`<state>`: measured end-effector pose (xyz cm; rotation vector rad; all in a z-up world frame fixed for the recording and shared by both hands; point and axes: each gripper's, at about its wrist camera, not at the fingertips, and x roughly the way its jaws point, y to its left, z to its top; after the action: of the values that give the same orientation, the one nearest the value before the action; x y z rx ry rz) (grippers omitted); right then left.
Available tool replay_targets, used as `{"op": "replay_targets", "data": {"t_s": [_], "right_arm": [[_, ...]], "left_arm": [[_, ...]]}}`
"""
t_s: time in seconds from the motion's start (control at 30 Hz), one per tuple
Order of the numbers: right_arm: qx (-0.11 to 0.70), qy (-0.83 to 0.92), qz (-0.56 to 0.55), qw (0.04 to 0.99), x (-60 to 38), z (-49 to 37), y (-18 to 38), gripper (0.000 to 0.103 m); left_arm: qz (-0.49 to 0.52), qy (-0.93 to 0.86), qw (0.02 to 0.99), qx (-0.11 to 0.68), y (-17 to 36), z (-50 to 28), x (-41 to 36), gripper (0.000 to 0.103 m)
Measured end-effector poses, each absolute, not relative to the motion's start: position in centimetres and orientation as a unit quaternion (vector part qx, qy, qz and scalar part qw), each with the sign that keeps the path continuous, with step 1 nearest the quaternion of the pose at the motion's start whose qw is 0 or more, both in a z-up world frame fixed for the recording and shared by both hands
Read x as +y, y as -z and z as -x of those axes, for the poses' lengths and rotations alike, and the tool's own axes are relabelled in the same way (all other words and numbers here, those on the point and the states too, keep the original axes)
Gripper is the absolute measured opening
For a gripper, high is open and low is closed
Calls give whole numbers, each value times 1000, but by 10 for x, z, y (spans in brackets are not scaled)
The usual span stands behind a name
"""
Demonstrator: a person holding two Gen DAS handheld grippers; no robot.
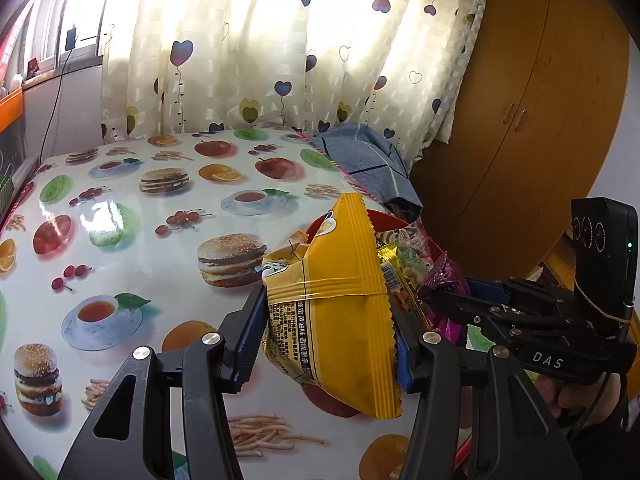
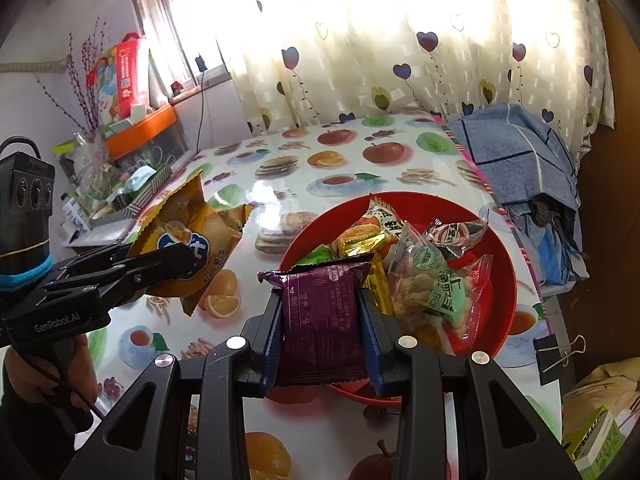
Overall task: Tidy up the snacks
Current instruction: 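Carry the purple packet and yellow chip bag over the red basket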
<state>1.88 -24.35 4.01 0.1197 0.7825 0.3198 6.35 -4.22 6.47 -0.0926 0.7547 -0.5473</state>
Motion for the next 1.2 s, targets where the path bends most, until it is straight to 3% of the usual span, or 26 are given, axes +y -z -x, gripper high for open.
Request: {"op": "replay_targets", "data": {"t_s": [0.77, 1.2], "right_arm": [[382, -122, -80, 913, -290, -18, -37, 33], [407, -83, -100, 904, -324, -32, -14, 33]], "left_arm": [[24, 290, 891, 350, -74, -73, -75, 54], [17, 329, 862, 384, -40, -82, -114, 54]]}}
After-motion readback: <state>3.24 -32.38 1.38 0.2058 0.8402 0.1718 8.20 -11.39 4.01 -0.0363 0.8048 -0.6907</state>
